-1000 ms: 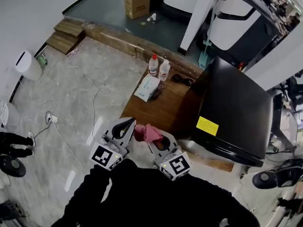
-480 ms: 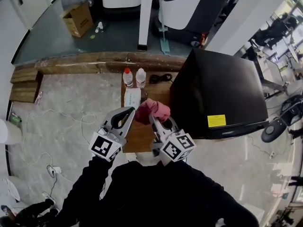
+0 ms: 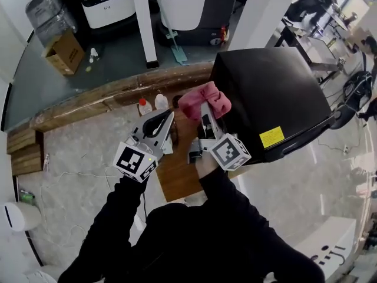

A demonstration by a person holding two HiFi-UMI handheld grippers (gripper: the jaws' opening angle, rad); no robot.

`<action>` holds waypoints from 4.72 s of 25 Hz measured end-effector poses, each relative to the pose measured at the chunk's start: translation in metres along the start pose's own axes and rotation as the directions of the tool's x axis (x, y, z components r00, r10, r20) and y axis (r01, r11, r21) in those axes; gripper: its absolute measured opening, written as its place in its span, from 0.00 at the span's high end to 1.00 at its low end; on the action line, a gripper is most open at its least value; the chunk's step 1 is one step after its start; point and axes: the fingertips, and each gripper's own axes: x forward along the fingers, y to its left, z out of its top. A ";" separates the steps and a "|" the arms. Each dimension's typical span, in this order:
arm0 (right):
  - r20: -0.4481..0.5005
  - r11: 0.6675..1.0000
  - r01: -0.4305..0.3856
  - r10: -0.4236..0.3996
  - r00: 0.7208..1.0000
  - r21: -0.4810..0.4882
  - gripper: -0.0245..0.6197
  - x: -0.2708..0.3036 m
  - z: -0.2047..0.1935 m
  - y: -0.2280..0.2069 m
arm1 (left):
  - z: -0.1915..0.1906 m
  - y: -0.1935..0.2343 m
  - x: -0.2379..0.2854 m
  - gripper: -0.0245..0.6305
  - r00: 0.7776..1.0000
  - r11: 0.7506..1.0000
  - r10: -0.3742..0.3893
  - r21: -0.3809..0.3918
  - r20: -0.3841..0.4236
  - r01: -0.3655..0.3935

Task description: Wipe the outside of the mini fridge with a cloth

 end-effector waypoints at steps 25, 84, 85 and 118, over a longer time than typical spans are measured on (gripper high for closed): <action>0.172 0.766 0.172 -0.347 0.922 0.620 0.85 0.026 -0.011 -0.161 | -0.082 0.013 0.078 0.95 0.982 0.990 -0.137 -0.053 -0.132 0.131; 0.102 0.928 0.063 -0.108 0.989 0.367 0.86 -0.157 0.035 -0.045 | -0.011 -0.121 0.023 0.95 0.981 0.973 -0.194 -0.130 -0.015 0.190; 0.113 0.925 0.062 -0.112 0.987 0.375 0.86 -0.159 0.039 -0.046 | -0.011 -0.125 0.024 0.95 0.980 0.973 -0.200 -0.125 -0.017 0.196; -0.104 0.725 0.469 -0.489 0.866 0.504 0.86 -0.194 -0.119 -0.290 | -0.227 -0.160 0.054 0.95 0.912 0.957 -0.281 -0.162 -0.298 0.241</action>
